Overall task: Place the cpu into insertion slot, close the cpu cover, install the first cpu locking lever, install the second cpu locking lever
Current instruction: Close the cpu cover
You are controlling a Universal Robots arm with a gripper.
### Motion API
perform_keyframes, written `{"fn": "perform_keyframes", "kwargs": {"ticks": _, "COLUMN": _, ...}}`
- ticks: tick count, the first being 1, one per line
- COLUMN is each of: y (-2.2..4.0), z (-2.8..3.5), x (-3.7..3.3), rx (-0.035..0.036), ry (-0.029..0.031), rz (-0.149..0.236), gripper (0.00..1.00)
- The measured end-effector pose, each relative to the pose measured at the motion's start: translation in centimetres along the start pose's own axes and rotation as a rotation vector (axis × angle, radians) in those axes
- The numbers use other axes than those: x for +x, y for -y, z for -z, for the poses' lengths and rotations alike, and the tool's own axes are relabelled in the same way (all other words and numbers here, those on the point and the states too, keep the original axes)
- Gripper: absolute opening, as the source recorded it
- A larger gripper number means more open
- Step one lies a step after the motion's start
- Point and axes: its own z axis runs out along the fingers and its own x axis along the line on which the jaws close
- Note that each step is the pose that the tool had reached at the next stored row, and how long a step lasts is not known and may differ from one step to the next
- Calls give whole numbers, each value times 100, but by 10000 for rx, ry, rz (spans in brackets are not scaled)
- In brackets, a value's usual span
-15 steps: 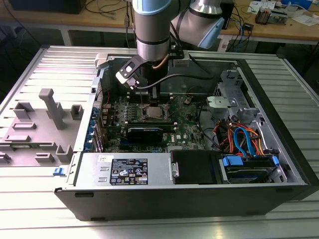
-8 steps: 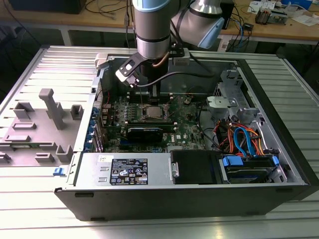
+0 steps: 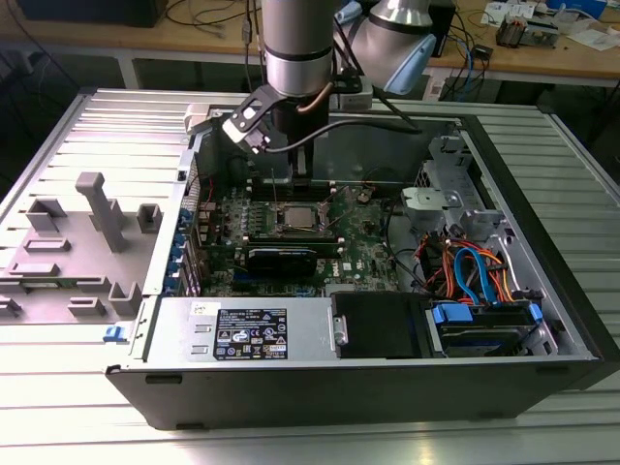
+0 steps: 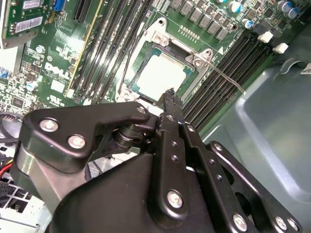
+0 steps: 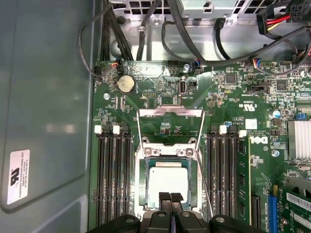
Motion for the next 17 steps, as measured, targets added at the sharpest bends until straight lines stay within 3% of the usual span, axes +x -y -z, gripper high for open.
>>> {"fn": "perform_keyframes", "kwargs": {"ticks": 11, "y": -8, "z": 131, "x": 3, "rx": 0, "ry": -1, "rz": 0, "gripper": 11}}
{"fn": "perform_keyframes", "kwargs": {"ticks": 17, "y": -14, "z": 132, "x": 2, "rx": 0, "ry": -3, "rz": 2, "gripper": 11}}
